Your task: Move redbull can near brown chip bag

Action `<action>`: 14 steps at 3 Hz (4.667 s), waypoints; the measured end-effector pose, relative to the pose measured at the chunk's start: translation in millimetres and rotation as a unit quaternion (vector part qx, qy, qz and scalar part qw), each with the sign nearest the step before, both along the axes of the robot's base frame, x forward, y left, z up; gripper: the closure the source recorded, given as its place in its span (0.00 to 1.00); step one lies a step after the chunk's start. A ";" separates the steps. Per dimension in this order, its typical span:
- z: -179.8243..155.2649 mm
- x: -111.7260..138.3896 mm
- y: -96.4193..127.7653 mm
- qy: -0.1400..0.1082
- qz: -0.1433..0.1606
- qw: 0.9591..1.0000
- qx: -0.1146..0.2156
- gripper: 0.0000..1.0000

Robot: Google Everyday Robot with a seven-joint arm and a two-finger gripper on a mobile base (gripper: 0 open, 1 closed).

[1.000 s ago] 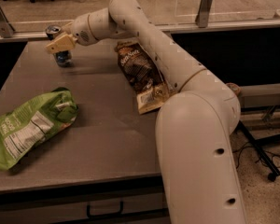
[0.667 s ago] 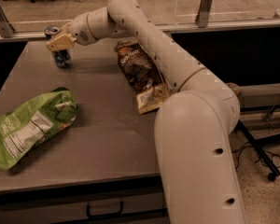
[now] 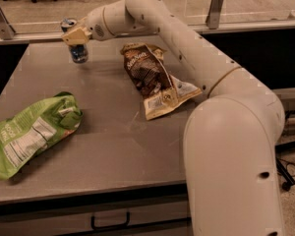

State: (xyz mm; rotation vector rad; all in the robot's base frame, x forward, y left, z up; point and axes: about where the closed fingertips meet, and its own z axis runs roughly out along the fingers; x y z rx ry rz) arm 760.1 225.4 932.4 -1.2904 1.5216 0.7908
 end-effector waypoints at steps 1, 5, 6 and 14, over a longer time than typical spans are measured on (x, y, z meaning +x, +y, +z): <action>11.9 1.2 -32.7 -0.003 -0.051 0.999 -0.003 1.00; -9.7 -10.7 -108.2 0.034 -0.156 0.987 -0.036 0.83; -19.3 -12.6 -111.9 0.050 -0.158 0.986 -0.032 0.59; 79.3 -41.3 -285.8 -0.055 -0.377 0.922 -0.071 0.00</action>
Offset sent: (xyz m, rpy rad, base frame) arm -0.0069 -0.0980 0.0171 -0.0314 0.0060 -0.2814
